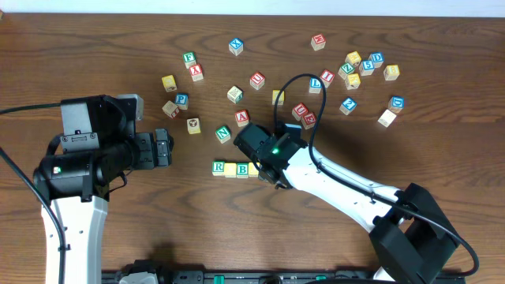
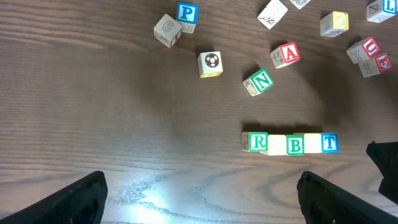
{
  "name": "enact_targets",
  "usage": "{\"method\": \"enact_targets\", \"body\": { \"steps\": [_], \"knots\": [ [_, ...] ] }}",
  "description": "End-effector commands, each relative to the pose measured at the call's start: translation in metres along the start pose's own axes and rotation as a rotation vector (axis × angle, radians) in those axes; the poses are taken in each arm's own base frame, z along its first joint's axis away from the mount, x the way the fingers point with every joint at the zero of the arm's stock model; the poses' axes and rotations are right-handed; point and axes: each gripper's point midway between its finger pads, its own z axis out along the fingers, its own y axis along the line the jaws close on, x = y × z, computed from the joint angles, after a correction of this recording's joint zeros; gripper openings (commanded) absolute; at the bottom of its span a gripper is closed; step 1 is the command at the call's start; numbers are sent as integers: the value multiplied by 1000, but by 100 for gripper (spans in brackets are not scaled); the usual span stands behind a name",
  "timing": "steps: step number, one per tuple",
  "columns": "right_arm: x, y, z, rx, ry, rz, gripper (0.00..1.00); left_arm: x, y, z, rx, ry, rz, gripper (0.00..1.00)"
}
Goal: Spell out ROBOT
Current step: 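Lift the right gripper up and away from the row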
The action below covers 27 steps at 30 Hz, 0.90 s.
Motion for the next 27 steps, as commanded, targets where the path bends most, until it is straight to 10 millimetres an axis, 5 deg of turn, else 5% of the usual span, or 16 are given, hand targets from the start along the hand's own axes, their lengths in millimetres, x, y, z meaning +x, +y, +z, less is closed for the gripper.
{"method": "enact_targets", "body": {
  "steps": [1, 10, 18, 27],
  "knots": [
    [-3, -5, 1, 20, -33, 25, 1, -4, -2, -4, 12, -13, 13, 96],
    [-17, 14, 0, -55, -83, 26, 1, -4, -2, -4, 12, -13, 13, 96],
    [-29, 66, -7, -345, -17, 50, 1, -4, -2, -4, 12, -13, 13, 96],
    [-34, 99, -23, -524, 1, 44, 1, -4, -2, -4, 12, -13, 13, 96]
  ]
}}
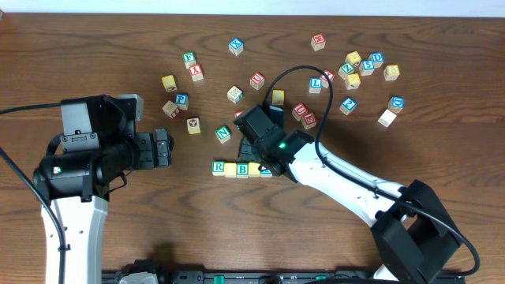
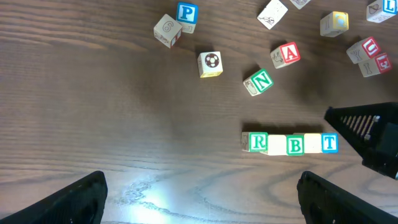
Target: Spell out ROBOT
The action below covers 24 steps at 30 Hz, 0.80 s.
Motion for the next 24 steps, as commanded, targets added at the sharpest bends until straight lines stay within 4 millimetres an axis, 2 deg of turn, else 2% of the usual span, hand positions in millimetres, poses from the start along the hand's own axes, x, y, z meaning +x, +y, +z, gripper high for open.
{"method": "enact_targets", "body": {
  "steps": [1, 5, 15, 24],
  "knots": [
    [5, 16, -2, -83, 41, -30, 1, -4, -2, -4, 12, -13, 13, 96],
    [3, 22, -1, -107, 33, -31, 1, -4, -2, -4, 12, -13, 13, 96],
    [13, 26, 31, -126, 75, -33, 1, -4, -2, -4, 12, -13, 13, 96],
    [12, 32, 36, -148, 62, -50, 1, -4, -2, -4, 12, -13, 13, 96]
  ]
}}
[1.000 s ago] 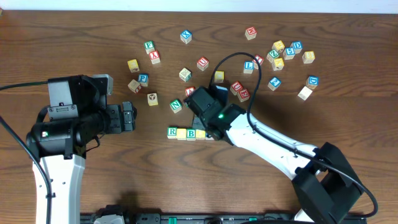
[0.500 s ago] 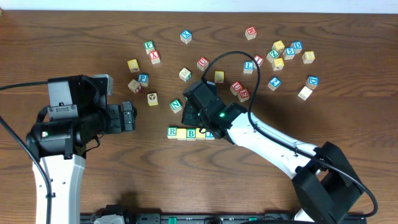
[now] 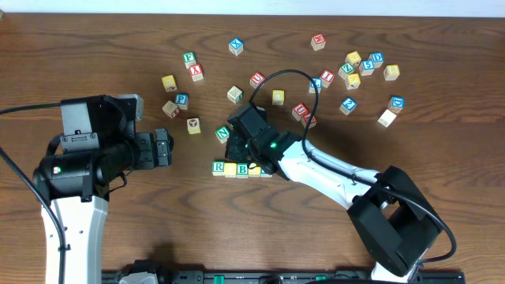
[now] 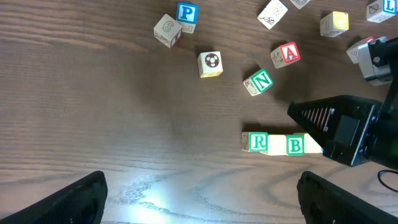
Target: Spell out ROBOT
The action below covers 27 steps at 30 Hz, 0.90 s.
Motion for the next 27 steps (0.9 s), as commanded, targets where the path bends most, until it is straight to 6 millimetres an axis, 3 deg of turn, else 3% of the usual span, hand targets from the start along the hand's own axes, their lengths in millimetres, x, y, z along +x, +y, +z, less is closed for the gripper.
{"method": "enact_targets", "body": {
  "steps": [1, 12, 27],
  "knots": [
    [5, 1, 3, -1, 10, -36, 1, -4, -2, -4, 12, -13, 13, 96],
    [26, 10, 13, 18, 11, -90, 1, -4, -2, -4, 12, -13, 13, 96],
    [29, 9, 27, 18, 6, -94, 1, -4, -2, -4, 12, -13, 13, 96]
  ]
}}
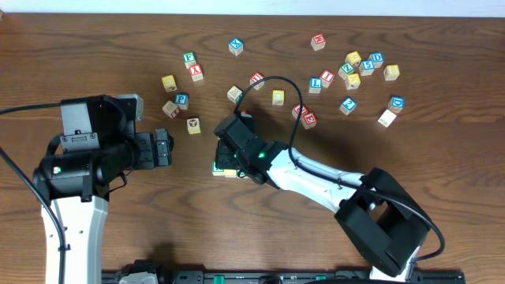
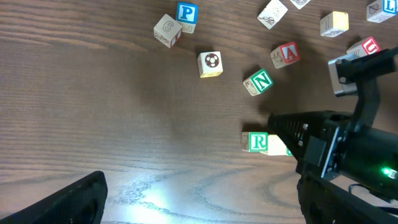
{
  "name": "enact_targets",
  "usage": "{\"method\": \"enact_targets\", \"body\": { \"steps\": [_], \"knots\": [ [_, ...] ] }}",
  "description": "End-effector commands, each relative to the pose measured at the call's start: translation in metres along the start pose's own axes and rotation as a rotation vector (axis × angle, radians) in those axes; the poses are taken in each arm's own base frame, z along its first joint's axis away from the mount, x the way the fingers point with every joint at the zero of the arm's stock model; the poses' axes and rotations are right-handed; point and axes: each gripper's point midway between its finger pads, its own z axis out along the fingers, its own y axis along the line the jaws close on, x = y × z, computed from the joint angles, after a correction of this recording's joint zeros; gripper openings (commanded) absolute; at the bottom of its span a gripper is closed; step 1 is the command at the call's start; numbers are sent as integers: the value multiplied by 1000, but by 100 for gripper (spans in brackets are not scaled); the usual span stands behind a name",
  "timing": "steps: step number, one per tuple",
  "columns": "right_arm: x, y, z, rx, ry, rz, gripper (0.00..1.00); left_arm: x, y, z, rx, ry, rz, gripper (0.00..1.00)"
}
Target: Spell out ROBOT
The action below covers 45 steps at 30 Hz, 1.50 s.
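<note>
The word row lies on the brown table (image 1: pixel 260 237). Only its green R block (image 2: pixel 257 142) and part of the cream block (image 2: pixel 273 146) next to it show. My right gripper (image 1: pixel 227 158) hangs over the rest of the row and hides it; its dark fingers (image 2: pixel 292 122) point left above the cream block, and their gap does not show. On the left, my left gripper (image 1: pixel 162 148) is open and holds nothing, its fingers (image 2: pixel 78 200) low over bare wood well short of the R block (image 1: pixel 218 166).
Loose blocks lie just behind the row: green N (image 2: pixel 258 81), red A (image 2: pixel 286 53), a soccer-ball block (image 2: pixel 210 63), blue P (image 2: pixel 186 12). Several more letter blocks are scattered at the back right (image 1: pixel 355 67). The right arm's cable (image 1: pixel 272 79) loops over them.
My right gripper has moved further left along the row: it now covers the B as well as the T end, leaving only R and part of the cream block visible. The left arm is unchanged.
At first the row read R, blank, B, blank, T, with my right gripper just off its right end. It then stood behind the T, later over the T end, and now it hides all but the R end. The left arm never moved.
</note>
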Motion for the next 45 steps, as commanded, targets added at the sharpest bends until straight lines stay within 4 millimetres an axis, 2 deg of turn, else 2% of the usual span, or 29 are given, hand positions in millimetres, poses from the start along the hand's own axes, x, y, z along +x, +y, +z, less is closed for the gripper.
{"method": "enact_targets", "body": {
  "steps": [1, 7, 16, 32, 38, 45],
  "knots": [
    [7, -7, 12, 27, 14, -13, 1, -4, -2, -4, 12, -13, 13, 96],
    [10, -6, 12, 27, 19, -17, 1, -4, -2, -4, 12, -13, 13, 96],
    [16, 5, 13, -3, 22, -36, 1, -4, -2, -4, 12, -13, 13, 96],
    [16, 5, 13, -1, 19, -37, 1, -4, -2, -4, 12, -13, 13, 96],
    [-7, -9, 12, 41, -53, -25, 1, -4, -2, -4, 12, -13, 13, 96],
    [-37, -40, 9, 85, -79, 34, 1, -4, -2, -4, 12, -13, 13, 96]
  ]
}}
